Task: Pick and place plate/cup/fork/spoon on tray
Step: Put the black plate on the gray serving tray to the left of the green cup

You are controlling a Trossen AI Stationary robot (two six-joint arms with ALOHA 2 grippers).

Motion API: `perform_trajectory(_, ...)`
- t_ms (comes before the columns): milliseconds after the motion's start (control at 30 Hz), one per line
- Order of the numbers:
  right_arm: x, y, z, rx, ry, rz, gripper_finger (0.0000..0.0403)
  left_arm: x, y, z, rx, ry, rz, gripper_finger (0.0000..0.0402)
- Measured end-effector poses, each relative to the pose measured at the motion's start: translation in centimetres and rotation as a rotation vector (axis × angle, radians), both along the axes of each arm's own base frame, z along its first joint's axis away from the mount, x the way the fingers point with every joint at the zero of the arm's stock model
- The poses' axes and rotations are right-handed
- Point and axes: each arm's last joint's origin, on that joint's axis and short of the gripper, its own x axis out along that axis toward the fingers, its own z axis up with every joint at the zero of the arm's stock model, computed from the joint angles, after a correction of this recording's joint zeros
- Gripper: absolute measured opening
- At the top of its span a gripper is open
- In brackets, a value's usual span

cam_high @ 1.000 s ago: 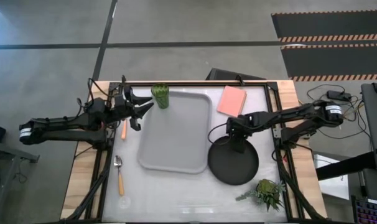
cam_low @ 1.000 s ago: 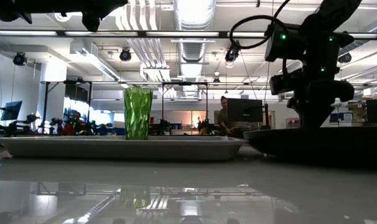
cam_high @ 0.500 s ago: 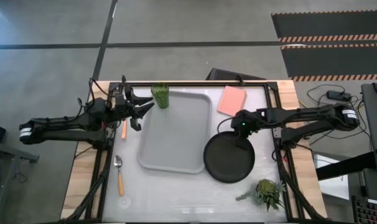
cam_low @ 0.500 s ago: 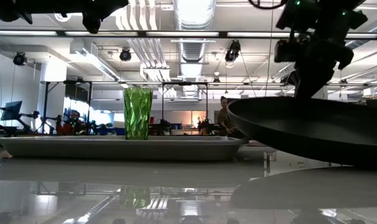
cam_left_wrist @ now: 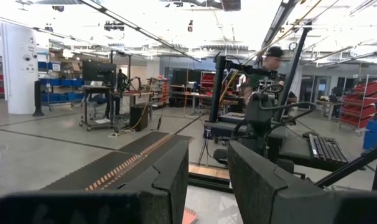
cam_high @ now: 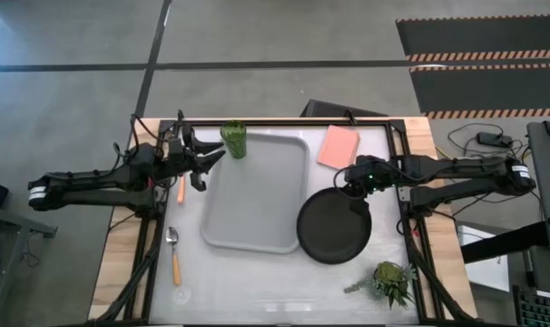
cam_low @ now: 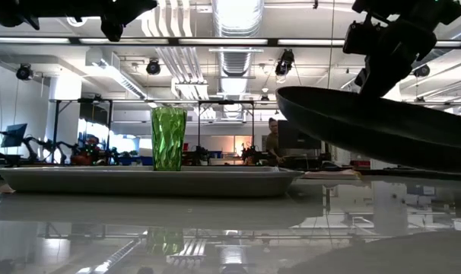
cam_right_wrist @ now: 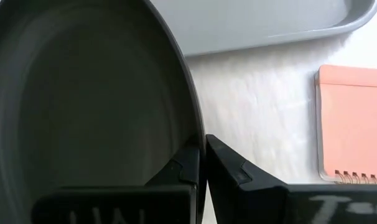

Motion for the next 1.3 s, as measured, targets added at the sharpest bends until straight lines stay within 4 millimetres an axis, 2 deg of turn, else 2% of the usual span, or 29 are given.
perform_trajectory(167,0.0,0.0,0.1,0.019,-0.007,-0.018,0.0008,0.0,0.0,0.0,0.000,-0.002,0.000,0.0094)
perform_trajectory(333,0.1,0.1,0.4,0.122,-0.020,-0.094,0.0008,0.0,0.0,0.0,0.001,-0.001,0.000,0.0094)
perform_trajectory(500,1.0,0.1,2.2,0.199,-0.105,-0.151,0.0008,0.0,0.0,0.0,0.000,0.000,0.000,0.0094)
perform_trajectory(667,2.8,-0.2,3.7,0.251,-0.214,-0.215,0.0008,0.0,0.0,0.0,0.002,-0.001,0.000,0.0094)
perform_trajectory(833,5.7,-0.6,3.7,0.266,-0.216,-0.277,0.0008,0.0,0.0,0.0,0.002,-0.001,0.000,0.0094)
perform_trajectory(967,9.1,-1.2,3.1,0.247,-0.164,-0.301,0.0008,0.0,0.0,0.0,0.002,-0.002,0.000,0.0094)
perform_trajectory(1133,13.8,-3.0,2.4,0.251,-0.125,-0.355,0.0008,0.0,0.0,0.0,0.002,-0.003,0.000,0.0094)
perform_trajectory(1300,17.5,-5.2,1.0,0.281,-0.060,-0.352,0.0008,-0.1,0.0,0.0,0.002,-0.004,0.000,0.0094)
